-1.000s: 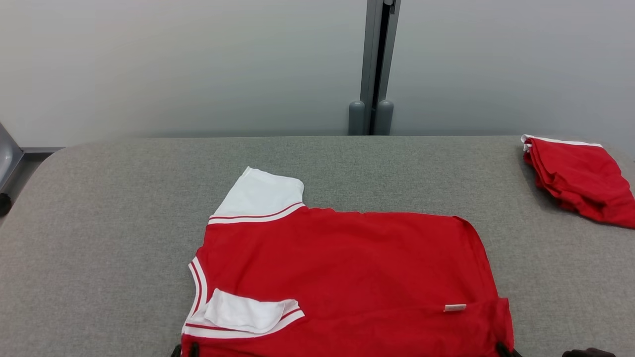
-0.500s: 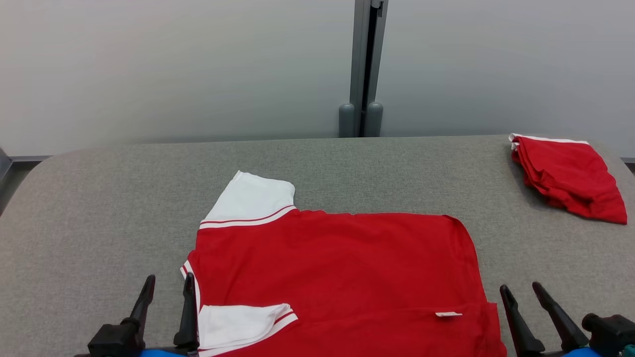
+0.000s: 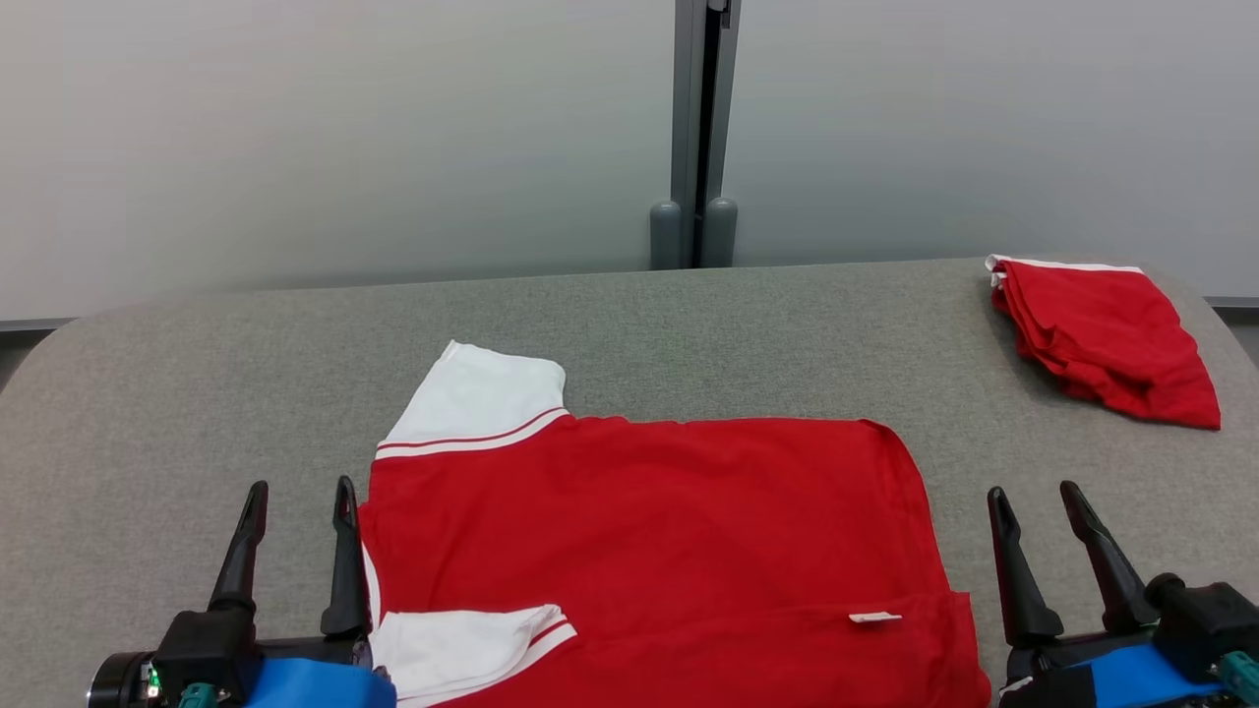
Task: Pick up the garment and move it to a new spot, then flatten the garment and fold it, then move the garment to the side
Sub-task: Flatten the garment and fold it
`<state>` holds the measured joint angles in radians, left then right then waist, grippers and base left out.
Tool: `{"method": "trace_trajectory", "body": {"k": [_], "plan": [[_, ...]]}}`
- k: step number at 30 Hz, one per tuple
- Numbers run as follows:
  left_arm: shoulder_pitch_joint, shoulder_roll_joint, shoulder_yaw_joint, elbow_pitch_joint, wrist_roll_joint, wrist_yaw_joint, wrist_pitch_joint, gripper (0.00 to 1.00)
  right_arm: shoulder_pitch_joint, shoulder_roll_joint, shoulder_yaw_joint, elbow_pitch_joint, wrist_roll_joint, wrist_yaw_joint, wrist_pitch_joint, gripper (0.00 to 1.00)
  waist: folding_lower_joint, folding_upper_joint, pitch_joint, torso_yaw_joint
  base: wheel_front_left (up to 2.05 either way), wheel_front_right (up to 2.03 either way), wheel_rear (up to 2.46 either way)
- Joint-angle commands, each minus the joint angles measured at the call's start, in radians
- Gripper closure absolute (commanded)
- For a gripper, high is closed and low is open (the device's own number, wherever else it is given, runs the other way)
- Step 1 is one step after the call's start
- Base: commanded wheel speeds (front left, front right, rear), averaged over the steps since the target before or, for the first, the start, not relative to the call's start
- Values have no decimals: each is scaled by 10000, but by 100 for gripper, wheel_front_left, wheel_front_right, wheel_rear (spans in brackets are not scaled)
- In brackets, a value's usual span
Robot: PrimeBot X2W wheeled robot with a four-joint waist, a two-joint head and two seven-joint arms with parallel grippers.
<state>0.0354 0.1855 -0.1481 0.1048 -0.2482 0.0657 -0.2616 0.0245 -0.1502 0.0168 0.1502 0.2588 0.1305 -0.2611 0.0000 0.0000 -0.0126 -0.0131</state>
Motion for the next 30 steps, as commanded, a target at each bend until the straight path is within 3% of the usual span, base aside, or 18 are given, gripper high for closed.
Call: {"method": "trace_trajectory", "body": {"k": [1,11,30], "plan": [[-99,-23,146,127,275,-101,-44,0,-45,163,-136,95,-239,5,-47,0,0,0,11,-10,0,0,0],[0,-287,705,853,868,-547,-45,0,154,608,-424,848,-751,5,-51,0,0,0,33,55,0,0,0],[-478,-778,1507,1672,1399,-1204,-45,0,-112,664,-231,1530,-853,5,-46,0,0,0,108,127,0,0,0]]}}
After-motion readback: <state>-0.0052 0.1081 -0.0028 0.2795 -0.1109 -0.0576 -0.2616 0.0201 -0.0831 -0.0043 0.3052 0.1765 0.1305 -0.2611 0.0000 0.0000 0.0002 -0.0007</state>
